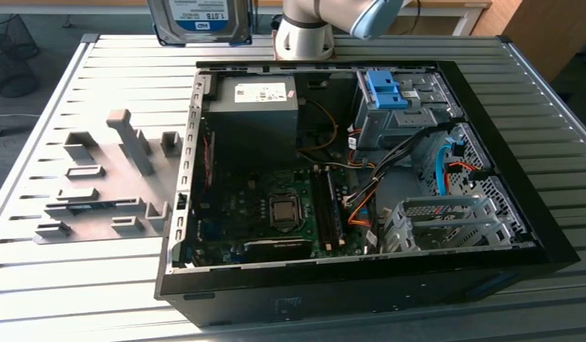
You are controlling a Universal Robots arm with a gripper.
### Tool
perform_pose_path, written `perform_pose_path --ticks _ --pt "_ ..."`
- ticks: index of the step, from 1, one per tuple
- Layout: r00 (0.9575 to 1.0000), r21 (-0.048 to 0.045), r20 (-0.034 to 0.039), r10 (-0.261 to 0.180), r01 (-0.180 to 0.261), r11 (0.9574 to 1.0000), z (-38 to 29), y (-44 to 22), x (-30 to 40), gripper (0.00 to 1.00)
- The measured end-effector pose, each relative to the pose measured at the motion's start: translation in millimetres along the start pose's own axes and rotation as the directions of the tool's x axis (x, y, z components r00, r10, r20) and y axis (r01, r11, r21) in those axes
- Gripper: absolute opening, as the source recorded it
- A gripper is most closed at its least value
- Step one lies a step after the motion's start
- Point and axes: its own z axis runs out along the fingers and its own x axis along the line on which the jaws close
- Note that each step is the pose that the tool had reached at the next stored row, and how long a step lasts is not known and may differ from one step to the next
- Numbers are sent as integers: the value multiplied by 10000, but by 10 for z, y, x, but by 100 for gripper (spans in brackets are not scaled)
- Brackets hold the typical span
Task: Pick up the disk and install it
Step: 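Pick up the disk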
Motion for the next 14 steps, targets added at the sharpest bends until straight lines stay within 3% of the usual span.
perform_pose_path --ticks 5,14 --pt "10000 0 0 -1 1 10000 -1 -102 -1 37" --pt "10000 0 0 1 -1 10000 -2 -163 -1 37"
